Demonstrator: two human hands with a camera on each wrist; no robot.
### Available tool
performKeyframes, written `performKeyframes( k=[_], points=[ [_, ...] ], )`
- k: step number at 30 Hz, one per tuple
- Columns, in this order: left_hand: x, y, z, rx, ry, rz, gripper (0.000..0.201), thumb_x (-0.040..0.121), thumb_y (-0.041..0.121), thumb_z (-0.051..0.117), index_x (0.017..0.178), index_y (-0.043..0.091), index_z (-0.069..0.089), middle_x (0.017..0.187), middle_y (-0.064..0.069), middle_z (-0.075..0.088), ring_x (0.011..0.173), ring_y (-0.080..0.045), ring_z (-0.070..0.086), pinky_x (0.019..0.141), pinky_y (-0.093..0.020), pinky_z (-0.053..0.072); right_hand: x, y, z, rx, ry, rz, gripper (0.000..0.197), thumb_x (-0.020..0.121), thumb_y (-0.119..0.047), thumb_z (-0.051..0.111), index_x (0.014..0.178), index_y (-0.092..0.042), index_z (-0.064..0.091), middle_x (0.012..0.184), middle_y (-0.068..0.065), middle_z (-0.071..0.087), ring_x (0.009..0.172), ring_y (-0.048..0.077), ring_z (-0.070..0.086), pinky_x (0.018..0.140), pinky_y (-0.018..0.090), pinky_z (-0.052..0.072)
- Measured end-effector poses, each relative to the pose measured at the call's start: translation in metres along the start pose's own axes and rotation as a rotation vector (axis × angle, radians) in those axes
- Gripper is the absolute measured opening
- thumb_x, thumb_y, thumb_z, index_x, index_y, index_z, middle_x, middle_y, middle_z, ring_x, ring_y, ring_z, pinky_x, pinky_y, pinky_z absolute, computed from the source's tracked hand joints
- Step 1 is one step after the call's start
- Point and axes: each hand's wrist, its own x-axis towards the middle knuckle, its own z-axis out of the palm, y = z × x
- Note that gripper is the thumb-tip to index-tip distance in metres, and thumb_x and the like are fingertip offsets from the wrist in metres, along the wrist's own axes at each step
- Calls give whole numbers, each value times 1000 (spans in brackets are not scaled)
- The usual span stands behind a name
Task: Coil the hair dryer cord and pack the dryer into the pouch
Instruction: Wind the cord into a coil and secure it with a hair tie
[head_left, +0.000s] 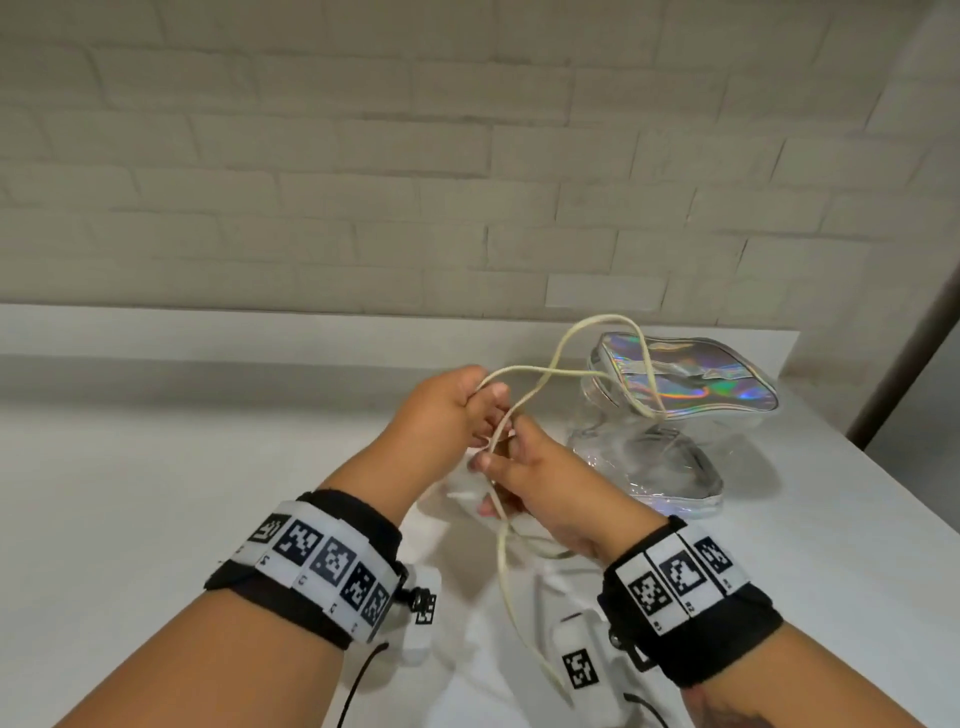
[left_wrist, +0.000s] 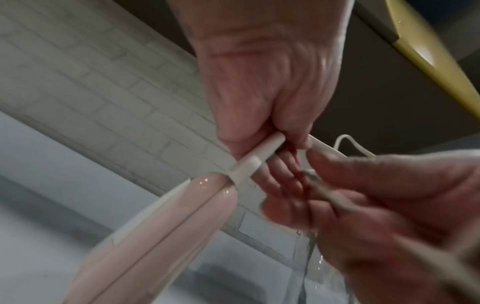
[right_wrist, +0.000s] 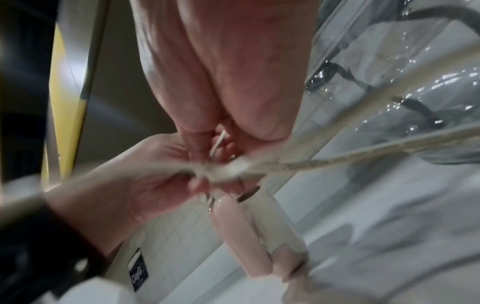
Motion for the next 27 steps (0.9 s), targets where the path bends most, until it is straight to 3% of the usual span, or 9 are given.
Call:
performKeyframes(
  k=[4,6,9,14,17,19,23,25,27],
  points=[
    [7,10,-21,-163,167,13,27,99,21,50,74,17,60,58,2,56,42,-7,49,46,-22,42,-3,5,-1,-51,13,0,20,97,-17,44,114,-15,54,57,1,48,43,10,38,44,19,32],
    [14,9,-39,-201,355,16,31,97,27,51,67,25,61,53,6,47,41,-8,38,45,-23,34,-4,12,-7,-22,102,-28,23,98,-21,40,95,-9,59,53,0,36,46,12,30,46,23,26],
    [19,8,-64,-346,574,-9,33,96,32,49,65,27,60,52,9,43,44,-9,33,47,-25,28,-8,27,-21,-191,229,27,31,97,-26,40,74,-17,59,49,-3,40,45,13,35,49,27,30],
    [21,14,-71,-453,668,16,33,97,31,48,67,24,57,52,8,43,44,-8,32,45,-26,25,-12,54,-47,-963,130,240,22,95,-19,40,74,-20,49,83,7,61,76,26,57,66,29,41],
    [22,21,-70,-539,670,-18,32,98,29,47,68,22,56,49,8,43,42,-7,30,44,-26,23,-12,63,-54,-1426,-86,356,19,93,-12,42,102,-11,58,110,9,63,93,26,60,76,33,45],
    [20,25,-67,-543,604,-41,31,99,28,47,70,20,56,47,9,41,40,-6,29,43,-25,21,-9,54,-52,-1539,-85,300,27,90,-19,51,115,-9,54,118,11,60,106,29,59,85,36,46],
    [14,34,-52,-489,436,-45,31,99,26,45,71,18,53,43,11,37,36,-5,26,40,-21,19,6,1,-35,-1042,168,38,92,81,-41,65,147,-9,11,150,15,29,138,30,30,110,35,27],
    [11,37,-46,-496,376,-49,30,100,26,45,72,18,53,43,11,36,36,-5,25,39,-20,20,21,-26,-22,-821,295,-115,88,85,-32,62,148,-10,5,156,10,21,142,24,22,110,27,20],
    [8,40,-39,-508,318,-47,30,100,26,45,73,17,53,43,10,36,35,-5,26,38,-19,21,39,-45,-12,-574,381,-220,70,88,-21,57,145,-13,18,147,9,38,133,21,39,101,24,28]
  ],
)
